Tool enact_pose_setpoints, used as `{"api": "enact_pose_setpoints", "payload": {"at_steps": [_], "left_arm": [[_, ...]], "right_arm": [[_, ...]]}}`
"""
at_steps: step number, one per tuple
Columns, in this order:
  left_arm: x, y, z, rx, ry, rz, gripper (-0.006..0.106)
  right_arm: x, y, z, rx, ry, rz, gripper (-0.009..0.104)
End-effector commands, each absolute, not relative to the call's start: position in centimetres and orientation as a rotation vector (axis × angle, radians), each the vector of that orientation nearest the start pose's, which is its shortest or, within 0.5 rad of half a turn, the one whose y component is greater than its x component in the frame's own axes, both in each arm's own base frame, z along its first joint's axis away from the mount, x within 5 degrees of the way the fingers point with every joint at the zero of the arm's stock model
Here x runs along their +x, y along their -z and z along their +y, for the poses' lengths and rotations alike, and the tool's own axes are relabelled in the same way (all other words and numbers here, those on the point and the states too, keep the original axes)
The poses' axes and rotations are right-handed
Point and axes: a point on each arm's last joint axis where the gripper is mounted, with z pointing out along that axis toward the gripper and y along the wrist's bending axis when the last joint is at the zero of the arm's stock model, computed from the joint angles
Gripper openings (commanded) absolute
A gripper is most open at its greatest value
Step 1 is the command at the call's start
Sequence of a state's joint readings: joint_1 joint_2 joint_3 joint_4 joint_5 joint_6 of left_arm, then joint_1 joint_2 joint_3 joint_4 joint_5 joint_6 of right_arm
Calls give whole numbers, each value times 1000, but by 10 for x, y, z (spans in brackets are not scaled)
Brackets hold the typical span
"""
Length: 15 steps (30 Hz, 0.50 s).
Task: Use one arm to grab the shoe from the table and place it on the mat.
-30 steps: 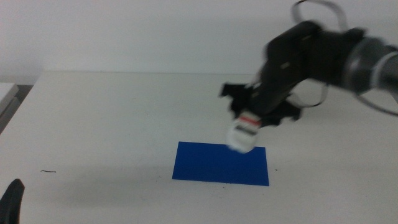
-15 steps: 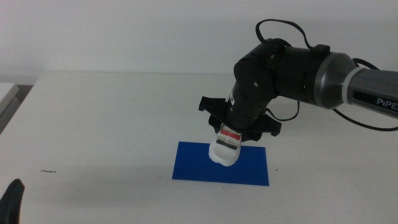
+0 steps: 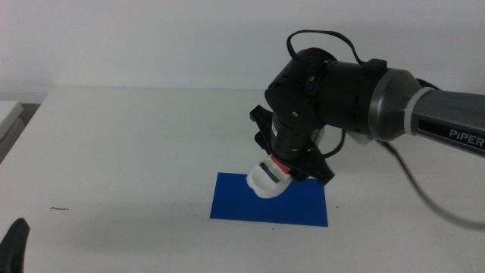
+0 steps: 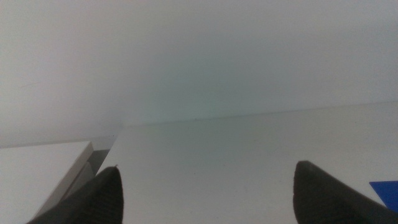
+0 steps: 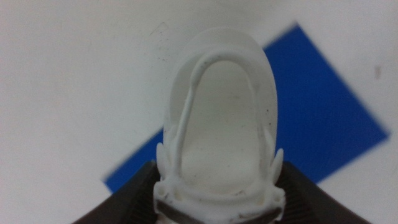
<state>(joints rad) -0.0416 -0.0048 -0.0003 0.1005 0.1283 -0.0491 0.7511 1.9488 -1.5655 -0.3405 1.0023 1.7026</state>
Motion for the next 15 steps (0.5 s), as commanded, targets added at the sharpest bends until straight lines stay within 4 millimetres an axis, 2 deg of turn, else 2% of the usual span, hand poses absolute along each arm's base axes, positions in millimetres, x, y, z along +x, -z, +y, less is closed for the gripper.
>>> {"api": "enact_pose_setpoints", "payload": {"at_steps": [1, 4, 8, 11, 15], "left_arm": [[56, -203, -2, 66, -7, 1597, 94], [56, -203, -2, 66, -7, 1597, 94], [56, -203, -2, 66, -7, 1597, 94], [56, -203, -2, 66, -7, 1597, 94], [56, -203, -2, 66, -7, 1597, 94]], "right_arm": [[317, -241, 264, 1337, -251, 2402, 18], [312, -238, 267, 1640, -282, 2281, 17], [314, -229, 270, 1748, -276, 2305, 16], [322, -222, 272, 1908, -221, 2321, 16], [331, -212, 275, 1963, -144, 2325, 16]]}}
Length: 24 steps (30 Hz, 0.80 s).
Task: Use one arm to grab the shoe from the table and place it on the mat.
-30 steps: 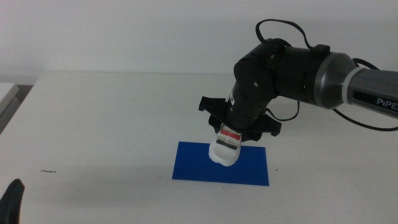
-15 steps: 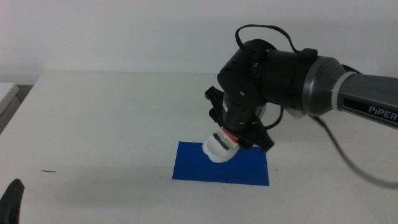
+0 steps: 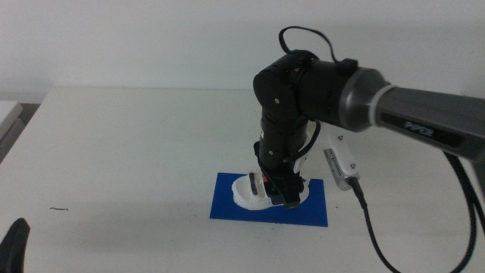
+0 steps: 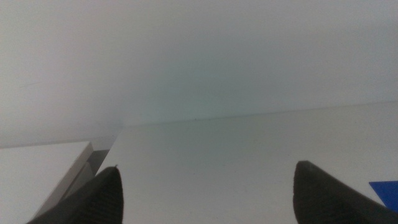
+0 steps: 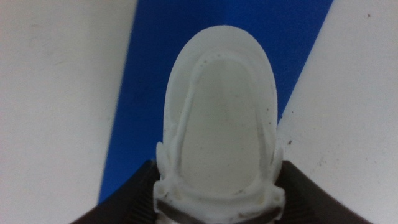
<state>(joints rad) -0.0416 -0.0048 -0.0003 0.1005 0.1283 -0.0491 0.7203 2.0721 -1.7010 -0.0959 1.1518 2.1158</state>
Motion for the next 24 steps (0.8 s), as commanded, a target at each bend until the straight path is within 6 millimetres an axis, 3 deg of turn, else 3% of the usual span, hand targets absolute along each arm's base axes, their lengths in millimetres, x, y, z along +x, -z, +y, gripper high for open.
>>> {"api": "enact_pose_setpoints", "payload": {"at_steps": [1, 24], "left_arm": [[56, -203, -2, 66, -7, 1597, 94], [56, -203, -2, 66, -7, 1597, 94]], "right_arm": [[333, -209, 275, 1967, -134, 2323, 16], [353, -182, 279, 1955, -227, 2296, 16]]}}
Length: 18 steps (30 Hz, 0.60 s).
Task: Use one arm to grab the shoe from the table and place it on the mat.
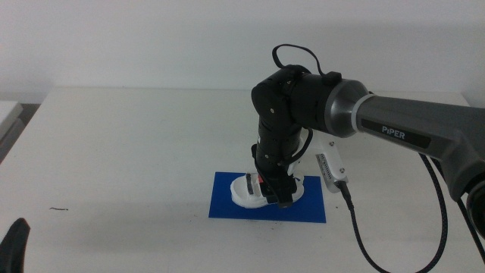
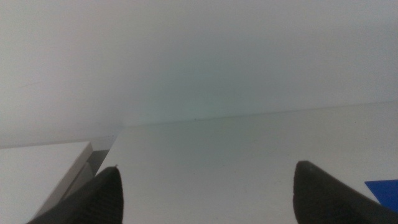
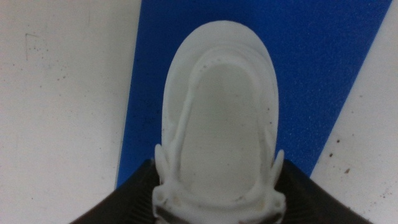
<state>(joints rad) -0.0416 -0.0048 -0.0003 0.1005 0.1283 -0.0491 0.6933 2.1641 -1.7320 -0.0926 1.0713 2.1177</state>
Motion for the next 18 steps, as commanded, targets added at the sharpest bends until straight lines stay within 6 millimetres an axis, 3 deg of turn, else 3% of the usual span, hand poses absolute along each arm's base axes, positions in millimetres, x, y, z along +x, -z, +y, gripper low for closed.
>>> {"api": "enact_pose_setpoints", "payload": {"at_steps": [1, 6, 11, 18], "left_arm": [[56, -203, -2, 66, -7, 1597, 94], [56, -203, -2, 66, -7, 1597, 94], [56, -203, -2, 66, -7, 1597, 94], [56, -203, -2, 66, -7, 1597, 94]], "right_arm": [[353, -180, 279, 1955, -220, 2297, 16], [353, -174, 280, 1967, -206, 2302, 22], [352, -174, 282, 1984, -225, 2305, 41], [349, -183, 284, 2023, -262, 2312, 47]]}}
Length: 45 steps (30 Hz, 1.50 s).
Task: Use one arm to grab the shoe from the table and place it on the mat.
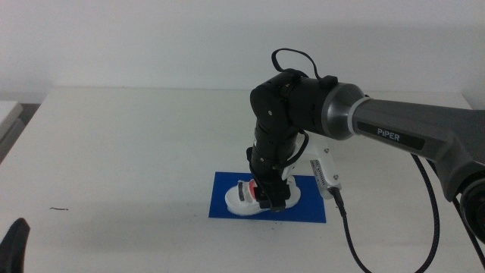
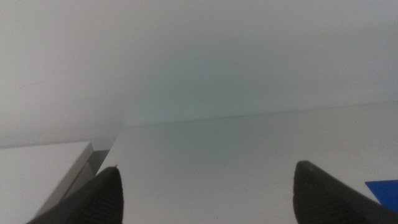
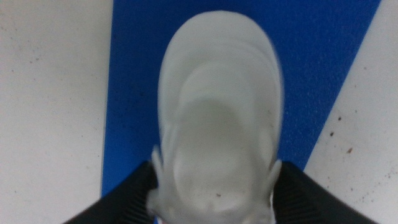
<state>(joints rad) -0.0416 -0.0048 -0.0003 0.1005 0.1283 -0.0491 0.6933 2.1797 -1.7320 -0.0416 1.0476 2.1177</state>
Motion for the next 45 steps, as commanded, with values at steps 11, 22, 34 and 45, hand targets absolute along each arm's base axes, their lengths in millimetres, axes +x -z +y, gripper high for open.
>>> {"api": "enact_pose_setpoints", "payload": {"at_steps": [11, 22, 34, 45], "left_arm": [[56, -203, -2, 66, -7, 1597, 94], [56, -203, -2, 66, -7, 1597, 94], [56, -203, -2, 66, -7, 1597, 94], [56, -203, -2, 66, -7, 1597, 94]], "right_arm": [[345, -205, 277, 1919, -259, 2364, 57], [294, -363, 221, 473, -323, 2658, 57], [233, -444, 157, -183, -264, 2242, 57], [141, -335, 51, -278, -274, 1837, 57]]}}
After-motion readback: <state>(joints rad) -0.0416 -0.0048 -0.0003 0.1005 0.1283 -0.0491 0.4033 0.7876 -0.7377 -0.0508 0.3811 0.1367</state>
